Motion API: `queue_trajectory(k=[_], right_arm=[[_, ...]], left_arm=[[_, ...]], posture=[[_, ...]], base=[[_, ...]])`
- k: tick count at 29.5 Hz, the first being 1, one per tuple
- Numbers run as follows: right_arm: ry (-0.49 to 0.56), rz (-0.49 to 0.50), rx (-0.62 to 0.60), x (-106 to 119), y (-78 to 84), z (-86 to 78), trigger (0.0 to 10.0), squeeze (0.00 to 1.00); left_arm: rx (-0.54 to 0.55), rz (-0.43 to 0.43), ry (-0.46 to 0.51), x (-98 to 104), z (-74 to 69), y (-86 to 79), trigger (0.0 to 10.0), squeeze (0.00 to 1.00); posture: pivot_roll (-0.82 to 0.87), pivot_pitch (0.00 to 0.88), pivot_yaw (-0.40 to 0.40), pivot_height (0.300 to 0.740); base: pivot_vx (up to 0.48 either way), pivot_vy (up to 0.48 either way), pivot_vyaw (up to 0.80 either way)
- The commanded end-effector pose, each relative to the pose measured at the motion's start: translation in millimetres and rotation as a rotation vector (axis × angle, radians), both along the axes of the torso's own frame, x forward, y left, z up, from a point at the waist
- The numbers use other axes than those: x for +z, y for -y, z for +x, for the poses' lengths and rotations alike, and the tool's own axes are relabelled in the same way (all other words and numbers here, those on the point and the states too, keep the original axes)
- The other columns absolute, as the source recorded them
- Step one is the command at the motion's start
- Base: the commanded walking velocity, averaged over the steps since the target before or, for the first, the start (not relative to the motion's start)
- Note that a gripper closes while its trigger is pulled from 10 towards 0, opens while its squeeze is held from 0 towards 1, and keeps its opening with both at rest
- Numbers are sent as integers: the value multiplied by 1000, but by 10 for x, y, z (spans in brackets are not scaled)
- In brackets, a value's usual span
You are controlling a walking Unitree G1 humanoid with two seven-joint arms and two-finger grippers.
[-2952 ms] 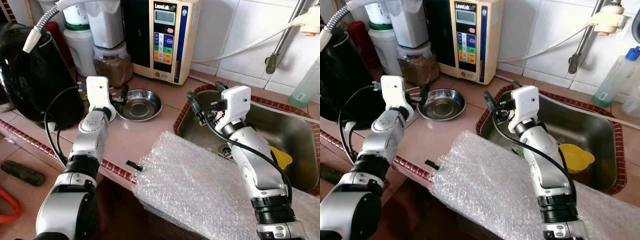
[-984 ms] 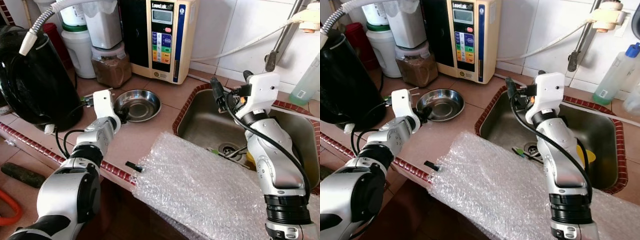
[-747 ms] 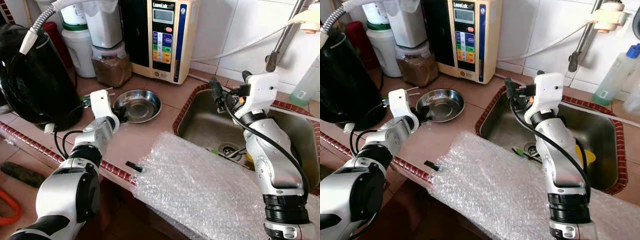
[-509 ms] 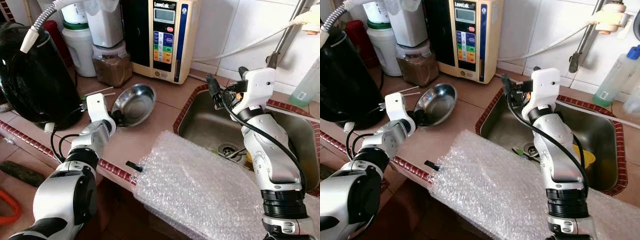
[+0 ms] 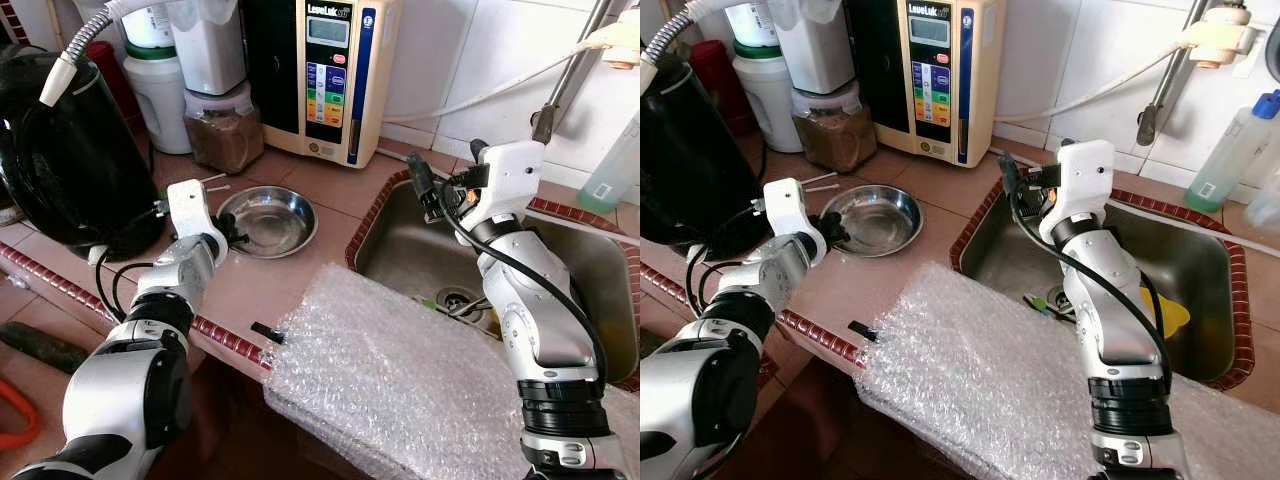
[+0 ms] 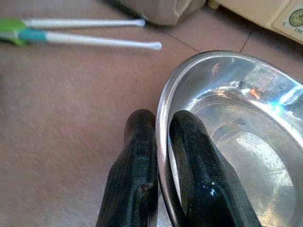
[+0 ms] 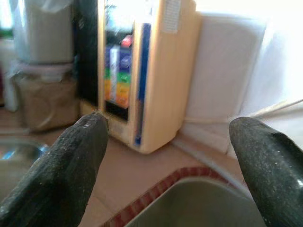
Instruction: Kitchen organization
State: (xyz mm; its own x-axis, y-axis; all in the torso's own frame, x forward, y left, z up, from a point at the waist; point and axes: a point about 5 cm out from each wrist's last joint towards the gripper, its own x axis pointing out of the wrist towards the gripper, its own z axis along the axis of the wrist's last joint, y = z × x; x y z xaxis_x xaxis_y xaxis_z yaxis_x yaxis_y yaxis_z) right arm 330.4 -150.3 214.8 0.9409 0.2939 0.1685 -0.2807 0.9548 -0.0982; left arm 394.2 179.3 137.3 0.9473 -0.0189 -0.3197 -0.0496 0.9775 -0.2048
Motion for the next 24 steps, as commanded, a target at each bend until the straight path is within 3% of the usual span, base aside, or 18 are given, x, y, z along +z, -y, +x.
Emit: queue_trajectory(k=[1,5,12,15,18,21,23,24], right_arm=[[-77,-26,83,-111,-122,-30,10000,0],[-124,-65,143,-270,-216,-123,10000,0],[-182,-93,166,-425,-236,-174,10000,0],[-196,-67,174,-428,-249,-158,10000,0],[-197,-67,172,-423,-247,-147,10000,0],[-237,50,132,-430,-259,-86,10000,0],[-237,50,132,-430,-259,-86,10000,0],[-261,139,115,-459,-291,-83,10000,0]], left_arm=[[-6,43,1,12,-4,-28,0,0],[-12,36,6,-50,-35,13,0,0],[-20,33,52,-79,-60,84,0,0],[-17,-16,179,30,-51,144,0,0],[-22,-4,205,59,-50,157,0,0],[-84,0,325,144,-86,296,0,0],[-84,0,325,144,-86,296,0,0],[-109,-23,375,168,-113,363,0,0]], posture=[[25,0,11,740],[18,0,9,740],[19,0,-4,740],[26,0,-10,740],[31,0,-13,740],[31,0,-17,740],[31,0,-17,740],[30,0,-17,740]], base=[[0,0,0],[0,0,0],[0,0,0],[0,0,0],[0,0,0],[0,0,0],[0,0,0],[0,0,0]])
